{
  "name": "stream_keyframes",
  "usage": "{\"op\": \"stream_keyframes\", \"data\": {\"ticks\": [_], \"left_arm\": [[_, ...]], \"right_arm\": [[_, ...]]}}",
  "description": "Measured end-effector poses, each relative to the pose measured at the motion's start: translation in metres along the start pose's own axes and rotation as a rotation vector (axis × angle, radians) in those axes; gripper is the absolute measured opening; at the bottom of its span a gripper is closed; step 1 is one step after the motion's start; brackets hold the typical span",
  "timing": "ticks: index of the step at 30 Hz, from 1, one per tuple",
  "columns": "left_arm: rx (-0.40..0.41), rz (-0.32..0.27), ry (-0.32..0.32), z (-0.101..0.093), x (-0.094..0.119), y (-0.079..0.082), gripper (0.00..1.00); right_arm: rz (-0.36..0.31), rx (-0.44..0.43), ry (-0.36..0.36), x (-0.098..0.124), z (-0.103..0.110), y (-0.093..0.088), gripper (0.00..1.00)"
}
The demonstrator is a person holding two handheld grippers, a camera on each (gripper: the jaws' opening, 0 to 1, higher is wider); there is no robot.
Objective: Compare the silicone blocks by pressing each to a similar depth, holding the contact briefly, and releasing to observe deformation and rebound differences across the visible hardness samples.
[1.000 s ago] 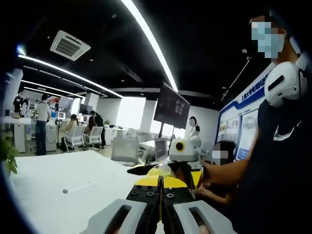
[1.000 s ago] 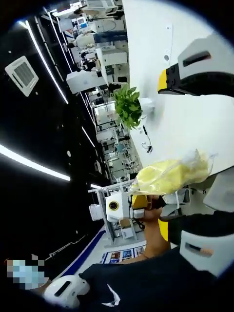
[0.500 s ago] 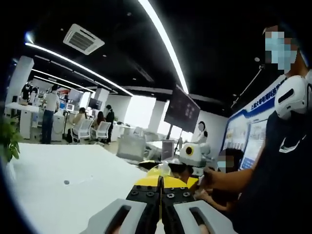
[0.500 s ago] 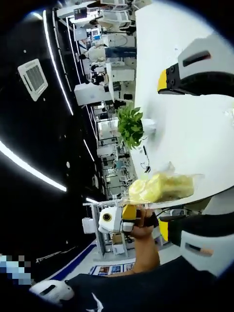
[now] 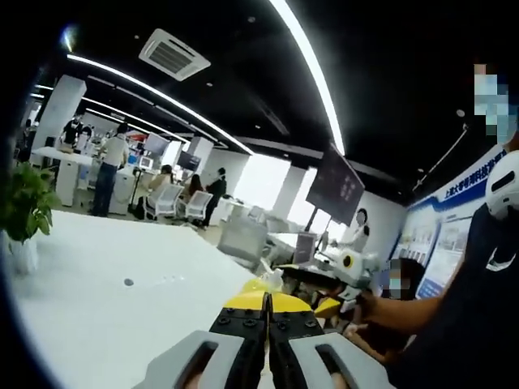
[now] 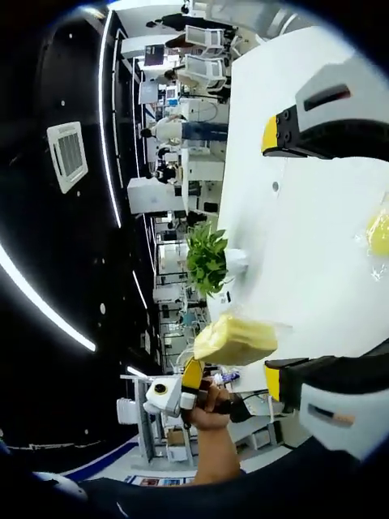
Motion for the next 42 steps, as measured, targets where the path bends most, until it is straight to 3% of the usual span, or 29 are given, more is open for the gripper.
{"op": "stream_keyframes", "data": {"ticks": [6,18,42], "left_arm": [[0.064,-0.01,0.032,0.014,-0.001,-0.011,0.0],[0.143,-0.01,0.054,0.029,-0.002,-0.031,0.0],[0.349,-0.029,0.116,0.072,0.002,-0.091,0.0]], "right_arm": [[0.044,0.04,-0.074,0.015,-0.007,-0.02,0.97],[0.09,0.02,-0.164,0.04,-0.011,-0.058,0.97],[0.183,-0.032,-0.212,0.068,-0.015,-0.123,0.97]]}}
Point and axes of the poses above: the point that each gripper's makers call its tool centre point, and the gripper's own axes: x roughly backward along the fingers, z roughly to its left, y roughly out of its top, the point moved 10 cm from there along x, roughly backward along the fingers, and after that the axes turned 6 degrees about x, right-handed, at the moved point
